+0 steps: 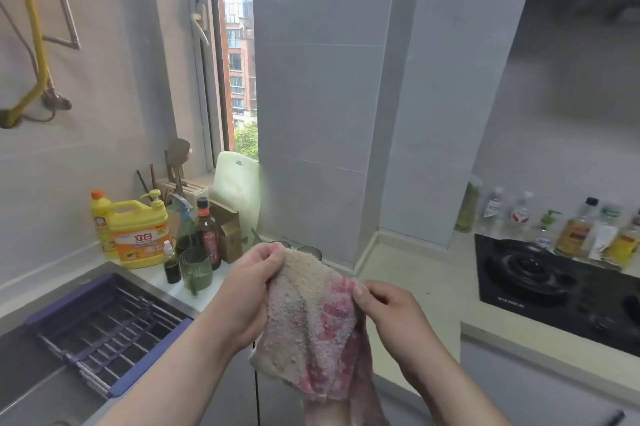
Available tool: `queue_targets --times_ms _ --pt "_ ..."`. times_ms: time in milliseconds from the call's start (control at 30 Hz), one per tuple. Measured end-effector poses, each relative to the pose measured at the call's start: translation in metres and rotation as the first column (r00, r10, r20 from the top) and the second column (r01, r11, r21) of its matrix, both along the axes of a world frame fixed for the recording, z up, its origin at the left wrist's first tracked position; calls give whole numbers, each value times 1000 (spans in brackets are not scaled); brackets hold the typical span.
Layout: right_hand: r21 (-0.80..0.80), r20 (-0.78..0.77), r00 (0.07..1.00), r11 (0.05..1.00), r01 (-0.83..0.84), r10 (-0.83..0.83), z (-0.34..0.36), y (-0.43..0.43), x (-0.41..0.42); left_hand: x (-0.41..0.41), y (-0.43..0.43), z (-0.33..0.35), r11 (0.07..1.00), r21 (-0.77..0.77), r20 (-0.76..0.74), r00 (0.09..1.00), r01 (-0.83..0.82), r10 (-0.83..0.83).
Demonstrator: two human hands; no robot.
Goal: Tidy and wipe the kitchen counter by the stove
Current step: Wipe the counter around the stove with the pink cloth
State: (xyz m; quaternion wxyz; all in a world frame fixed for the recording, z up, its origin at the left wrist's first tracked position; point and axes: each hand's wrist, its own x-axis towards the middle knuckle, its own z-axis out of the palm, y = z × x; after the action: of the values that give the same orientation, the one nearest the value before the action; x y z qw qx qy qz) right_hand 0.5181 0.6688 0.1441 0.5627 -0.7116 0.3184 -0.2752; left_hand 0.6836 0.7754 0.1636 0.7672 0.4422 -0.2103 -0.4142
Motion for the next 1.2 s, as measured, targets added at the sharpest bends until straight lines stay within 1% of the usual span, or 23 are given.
queue_targets --times_ms 133,233,267,333,367,433,500,567,633,700,800,867,933,1067,1133,1200 --pt "-26 32 988 988 152 -151 11 -4 6 12 -12 6 998 0 4 998 64 -64" --pt "-43 -16 965 964 261 -262 16 -11 12 26 -24 8 993 41 35 993 114 -116" --pt "-26 -24 957 957 288 -289 15 -14 14 30 -28 9 990 58 54 989 132 -135" --pt "28 15 947 947 320 -320 15 -14 21 36 -37 11 982 93 102 980 163 -172" --pt "33 52 945 946 322 -324 15 -13 24 39 -42 12 978 107 121 974 177 -190" --pt "-7 111 944 950 312 -310 18 -9 29 44 -48 16 967 117 134 961 226 -241" --pt "-31 180 934 947 319 -309 26 -3 33 52 -54 19 943 127 132 937 307 -323" --pt "-37 226 919 940 340 -324 34 -1 35 62 -60 19 910 161 144 903 382 -405" --pt "-31 250 914 941 337 -319 44 1 36 72 -67 15 886 204 174 875 417 -452" --pt "-3 236 924 951 309 -300 56 2 39 78 -74 10 869 249 194 857 428 -478" --pt "-52 159 948 957 286 -275 69 0 43 82 -83 -1 840 270 181 832 471 -525" --pt "-128 104 941 934 334 -322 70 0 46 83 -88 -8 810 263 193 794 524 -576" --pt "-198 79 915 894 403 -395 69 -1 48 79 -91 -13 781 238 224 750 577 -622" --pt "-211 117 863 836 506 -492 66 -3 44 71 -94 -28 685 172 265 636 708 -724" --pt "-209 149 830 804 557 -537 69 -4 37 65 -96 -45 653 199 302 588 731 -750" --pt "-189 189 789 767 613 -584 74 -6 26 55 -97 -66 608 239 298 539 757 -788"
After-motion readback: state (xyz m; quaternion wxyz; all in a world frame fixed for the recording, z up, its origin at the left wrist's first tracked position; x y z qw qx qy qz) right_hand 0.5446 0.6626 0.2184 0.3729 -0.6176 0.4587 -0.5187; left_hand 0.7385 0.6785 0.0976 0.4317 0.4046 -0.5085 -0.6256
